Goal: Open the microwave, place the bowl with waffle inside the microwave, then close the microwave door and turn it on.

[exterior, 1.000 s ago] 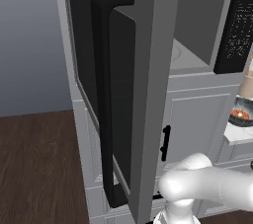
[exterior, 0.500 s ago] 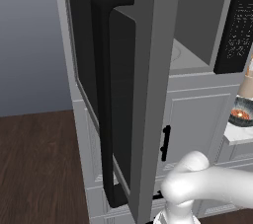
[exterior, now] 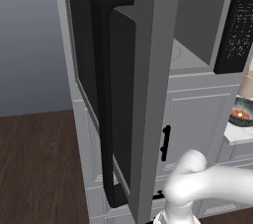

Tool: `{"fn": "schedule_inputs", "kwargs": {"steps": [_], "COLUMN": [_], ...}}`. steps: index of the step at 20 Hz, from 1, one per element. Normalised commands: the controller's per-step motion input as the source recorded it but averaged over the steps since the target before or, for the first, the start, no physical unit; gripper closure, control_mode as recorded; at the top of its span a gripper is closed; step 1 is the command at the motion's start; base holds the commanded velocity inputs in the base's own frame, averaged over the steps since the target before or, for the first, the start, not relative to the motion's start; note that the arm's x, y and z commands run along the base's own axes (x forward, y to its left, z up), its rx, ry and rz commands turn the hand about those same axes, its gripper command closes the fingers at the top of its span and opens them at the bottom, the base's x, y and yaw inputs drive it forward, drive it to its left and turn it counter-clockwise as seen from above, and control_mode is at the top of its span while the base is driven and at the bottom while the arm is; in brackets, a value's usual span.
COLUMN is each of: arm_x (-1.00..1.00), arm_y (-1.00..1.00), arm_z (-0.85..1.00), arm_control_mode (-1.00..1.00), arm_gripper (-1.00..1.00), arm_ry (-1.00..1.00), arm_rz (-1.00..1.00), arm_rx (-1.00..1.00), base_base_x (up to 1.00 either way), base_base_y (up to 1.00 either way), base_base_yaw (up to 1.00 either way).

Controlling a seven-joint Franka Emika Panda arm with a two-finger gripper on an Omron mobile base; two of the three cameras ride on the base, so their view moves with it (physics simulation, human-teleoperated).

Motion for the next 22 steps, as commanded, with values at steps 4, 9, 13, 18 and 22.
{"fn": "schedule_inputs", "kwargs": {"steps": [4,9,13,18,22], "arm_x": [0.18,0.17,0.09,-0.03,-0.33], "arm_y": [-0.36,-0.26,-0.02,0.00,0.00], "arm_z": [-0.22,-0.27,-0.31,-0.02,0.02], "arm_control_mode": [-1.00,-1.00,-1.00,-1.00,-1.00], "arm_gripper": [-1.00,-1.00,1.00,1.00,1.00], "arm_ry": [0.19,0.15,0.06,0.00,0.00], "arm_rz": [0.01,0.00,0.00,0.02,0.12], "arm_rx": [0.09,0.08,0.02,0.00,0.00], "base_base_x": [0.00,0.00,0.00,0.00,0.00], "base_base_y": [0.00,0.00,0.00,0.00,0.00], "base_base_yaw": [0.00,0.00,0.00,0.00,0.00]}}
